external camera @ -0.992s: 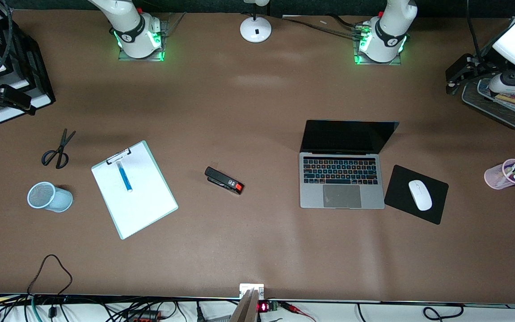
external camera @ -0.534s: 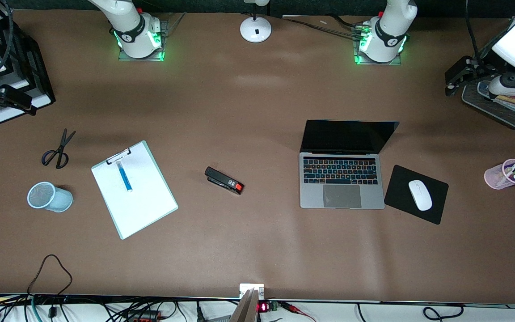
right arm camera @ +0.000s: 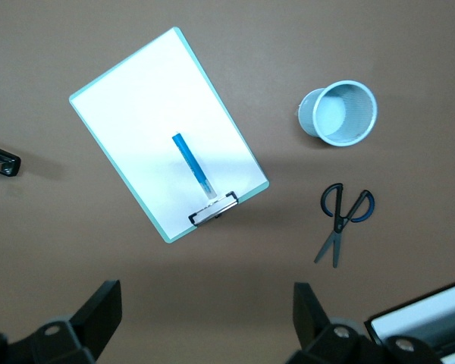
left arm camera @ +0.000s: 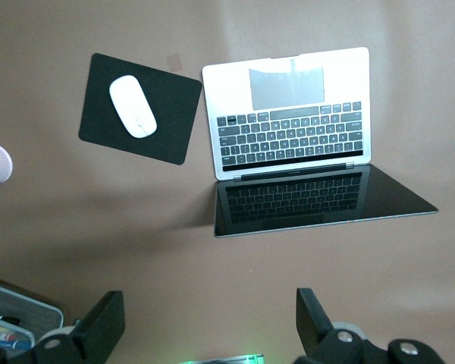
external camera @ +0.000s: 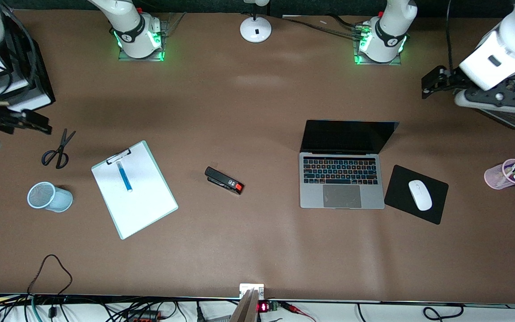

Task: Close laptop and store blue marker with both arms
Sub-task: 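Move the right gripper to the blue marker while the left gripper approaches the laptop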

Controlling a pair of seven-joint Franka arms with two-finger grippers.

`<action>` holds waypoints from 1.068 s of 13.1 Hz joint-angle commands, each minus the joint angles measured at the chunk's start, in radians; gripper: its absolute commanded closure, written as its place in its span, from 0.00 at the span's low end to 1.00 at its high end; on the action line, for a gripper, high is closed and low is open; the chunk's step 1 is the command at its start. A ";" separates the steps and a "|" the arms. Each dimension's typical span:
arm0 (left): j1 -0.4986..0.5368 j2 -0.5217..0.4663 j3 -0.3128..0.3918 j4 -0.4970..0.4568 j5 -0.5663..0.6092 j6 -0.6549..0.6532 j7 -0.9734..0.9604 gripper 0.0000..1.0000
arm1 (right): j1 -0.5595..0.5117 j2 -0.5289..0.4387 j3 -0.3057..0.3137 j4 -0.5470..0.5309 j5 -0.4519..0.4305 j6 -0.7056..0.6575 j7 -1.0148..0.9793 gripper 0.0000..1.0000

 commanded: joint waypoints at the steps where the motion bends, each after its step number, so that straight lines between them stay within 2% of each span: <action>1: 0.000 -0.021 -0.022 -0.080 -0.021 0.031 0.005 0.00 | 0.036 0.074 -0.002 0.009 0.011 0.059 0.000 0.00; 4: 0.001 -0.021 -0.059 -0.132 -0.022 0.033 -0.037 0.00 | 0.041 0.177 -0.002 0.009 0.017 0.151 -0.015 0.00; 7: 0.001 -0.016 -0.126 -0.162 -0.022 0.033 -0.168 0.00 | 0.044 0.261 -0.002 0.005 0.021 0.229 -0.174 0.00; 9: 0.001 -0.018 -0.155 -0.214 -0.022 0.066 -0.179 0.00 | 0.052 0.317 0.004 0.002 0.021 0.275 -0.178 0.00; 14: 0.000 -0.015 -0.175 -0.315 -0.035 0.077 -0.183 0.00 | 0.061 0.413 0.027 -0.001 0.032 0.381 -0.192 0.00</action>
